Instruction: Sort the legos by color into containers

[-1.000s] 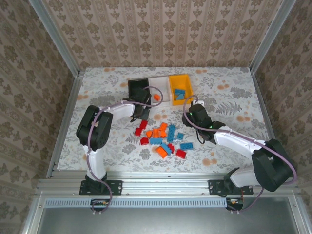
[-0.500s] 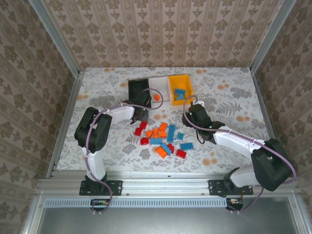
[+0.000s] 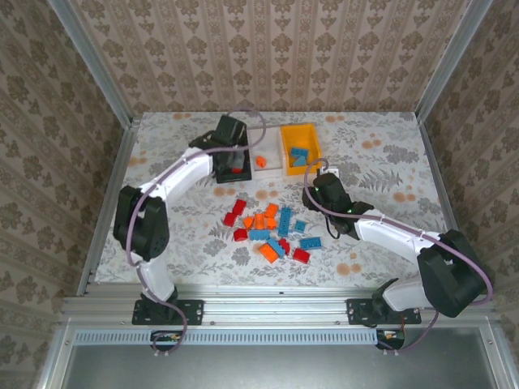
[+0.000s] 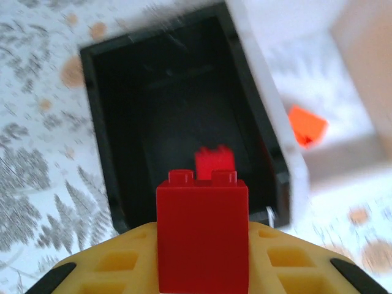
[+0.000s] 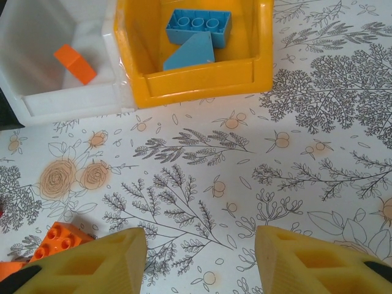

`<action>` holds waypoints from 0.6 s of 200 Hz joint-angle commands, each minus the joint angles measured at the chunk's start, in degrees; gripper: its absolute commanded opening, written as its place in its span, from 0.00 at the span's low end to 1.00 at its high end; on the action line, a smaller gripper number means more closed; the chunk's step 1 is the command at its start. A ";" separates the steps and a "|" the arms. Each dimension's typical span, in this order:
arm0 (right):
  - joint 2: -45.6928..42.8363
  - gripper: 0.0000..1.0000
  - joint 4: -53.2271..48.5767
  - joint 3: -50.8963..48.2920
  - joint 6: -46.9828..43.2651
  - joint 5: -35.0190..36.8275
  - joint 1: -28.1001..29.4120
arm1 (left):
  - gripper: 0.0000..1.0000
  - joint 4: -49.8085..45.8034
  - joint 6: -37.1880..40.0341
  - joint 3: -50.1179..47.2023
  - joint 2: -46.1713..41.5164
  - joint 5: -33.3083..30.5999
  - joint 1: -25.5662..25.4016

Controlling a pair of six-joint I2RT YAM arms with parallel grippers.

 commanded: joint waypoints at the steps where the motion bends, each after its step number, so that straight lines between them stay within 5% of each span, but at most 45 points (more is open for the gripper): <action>1: 0.56 0.51 0.50 0.69 -0.01 0.57 0.38 | 0.29 -6.46 -0.65 5.64 7.36 0.32 1.47; 59: 0.13 0.51 0.19 0.64 -0.42 0.95 0.38 | 0.32 -9.54 -1.51 16.33 17.80 5.70 3.26; 120: 0.20 0.51 0.13 0.90 -0.76 0.97 0.95 | 0.65 -8.43 -2.30 14.30 12.65 7.72 3.19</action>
